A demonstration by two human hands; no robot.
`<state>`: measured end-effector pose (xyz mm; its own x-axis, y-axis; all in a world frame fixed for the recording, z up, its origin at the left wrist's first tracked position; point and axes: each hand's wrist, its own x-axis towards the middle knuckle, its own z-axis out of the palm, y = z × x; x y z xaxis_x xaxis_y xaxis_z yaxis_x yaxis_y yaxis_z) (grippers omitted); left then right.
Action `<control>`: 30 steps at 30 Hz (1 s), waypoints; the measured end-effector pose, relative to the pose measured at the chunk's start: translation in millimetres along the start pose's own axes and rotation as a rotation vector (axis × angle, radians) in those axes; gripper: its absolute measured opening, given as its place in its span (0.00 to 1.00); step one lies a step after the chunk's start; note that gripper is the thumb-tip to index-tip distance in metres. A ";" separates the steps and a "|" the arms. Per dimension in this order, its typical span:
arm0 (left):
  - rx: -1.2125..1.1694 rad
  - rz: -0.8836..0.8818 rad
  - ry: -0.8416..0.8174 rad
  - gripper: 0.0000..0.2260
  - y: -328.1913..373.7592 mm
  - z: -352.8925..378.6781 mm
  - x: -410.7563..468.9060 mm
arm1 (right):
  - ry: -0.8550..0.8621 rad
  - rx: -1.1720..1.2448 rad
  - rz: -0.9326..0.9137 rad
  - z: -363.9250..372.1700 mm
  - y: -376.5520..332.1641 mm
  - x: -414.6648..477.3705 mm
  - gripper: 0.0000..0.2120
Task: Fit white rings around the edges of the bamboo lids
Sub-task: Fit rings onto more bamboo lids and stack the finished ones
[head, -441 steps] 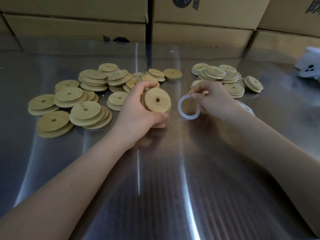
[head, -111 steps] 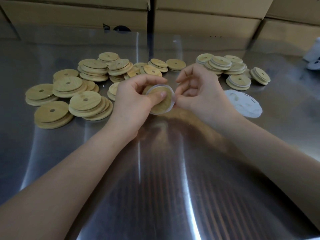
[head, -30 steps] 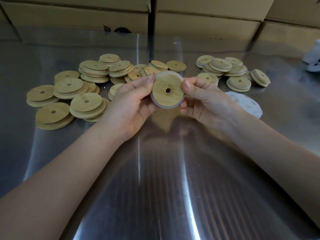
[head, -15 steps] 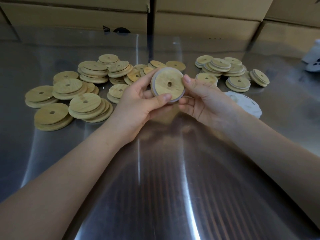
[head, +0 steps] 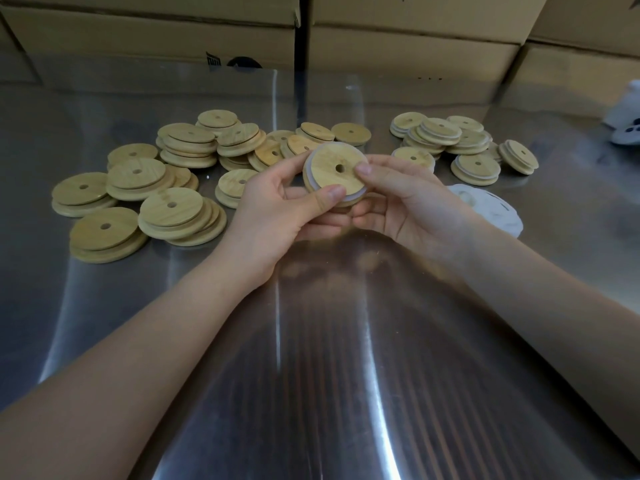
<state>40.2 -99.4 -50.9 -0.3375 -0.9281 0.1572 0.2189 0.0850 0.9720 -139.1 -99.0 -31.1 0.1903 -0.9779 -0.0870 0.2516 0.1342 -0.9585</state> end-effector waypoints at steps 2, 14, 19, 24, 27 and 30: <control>0.028 0.003 0.013 0.26 -0.8 0.5 0.2 | 0.000 -0.019 -0.010 0.4 1.8 0.7 0.17; 0.362 0.017 0.053 0.09 -1.1 8.2 -2.9 | 0.512 -0.114 -0.260 -32.8 -7.0 16.0 0.09; 0.457 0.046 0.038 0.08 -0.5 10.0 -4.7 | 0.606 -0.098 -0.253 -46.8 -11.0 21.3 0.05; 0.524 0.076 0.043 0.07 0.9 12.0 -7.1 | 0.611 -0.108 -0.190 -52.7 -11.8 25.5 0.06; 0.709 0.185 0.062 0.07 1.9 9.4 -6.7 | 0.595 -0.142 -0.160 -54.0 -11.6 26.6 0.09; 0.900 0.279 0.192 0.07 5.3 3.4 -4.2 | 0.602 -0.178 -0.132 -54.7 -11.9 28.1 0.09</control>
<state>39.6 -93.8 -45.8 -0.2068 -0.8691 0.4494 -0.5434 0.4840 0.6859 -188.7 -136.9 -37.0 -0.4108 -0.9102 -0.0526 0.0654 0.0281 -0.9975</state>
